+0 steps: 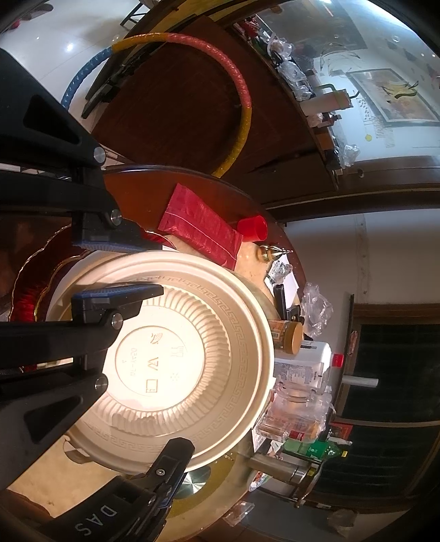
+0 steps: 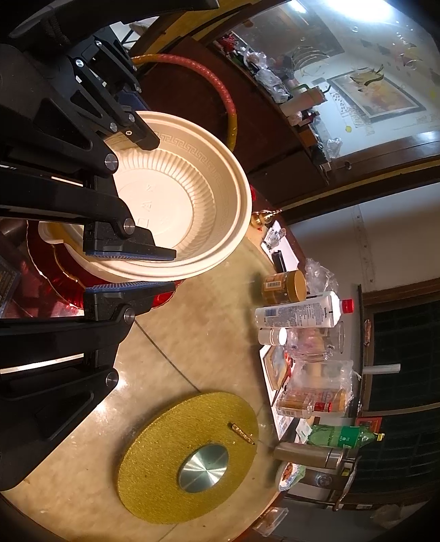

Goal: Organize plates and bowls
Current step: 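Carry the beige bowl with both tools over the red plate stack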

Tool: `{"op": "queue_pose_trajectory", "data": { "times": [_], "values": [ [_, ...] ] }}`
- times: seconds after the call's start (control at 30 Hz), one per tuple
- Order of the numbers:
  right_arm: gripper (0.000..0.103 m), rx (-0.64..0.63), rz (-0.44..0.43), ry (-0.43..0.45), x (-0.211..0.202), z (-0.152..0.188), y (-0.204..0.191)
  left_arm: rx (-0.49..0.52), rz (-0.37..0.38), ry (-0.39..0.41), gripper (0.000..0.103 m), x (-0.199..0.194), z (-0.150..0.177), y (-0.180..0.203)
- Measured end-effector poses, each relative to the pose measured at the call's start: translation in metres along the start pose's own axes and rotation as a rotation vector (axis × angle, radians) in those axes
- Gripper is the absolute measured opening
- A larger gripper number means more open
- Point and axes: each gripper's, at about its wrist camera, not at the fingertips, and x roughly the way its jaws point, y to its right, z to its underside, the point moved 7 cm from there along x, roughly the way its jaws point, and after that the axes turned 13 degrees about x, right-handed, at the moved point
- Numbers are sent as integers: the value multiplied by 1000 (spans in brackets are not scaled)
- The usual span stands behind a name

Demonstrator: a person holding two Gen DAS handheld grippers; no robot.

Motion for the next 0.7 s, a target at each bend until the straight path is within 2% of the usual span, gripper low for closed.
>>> {"op": "queue_pose_trajectory", "data": {
  "times": [0.7],
  "values": [
    [11, -30, 51, -49, 14, 8, 0, 9, 23, -41, 17, 11, 9, -1]
  ]
}}
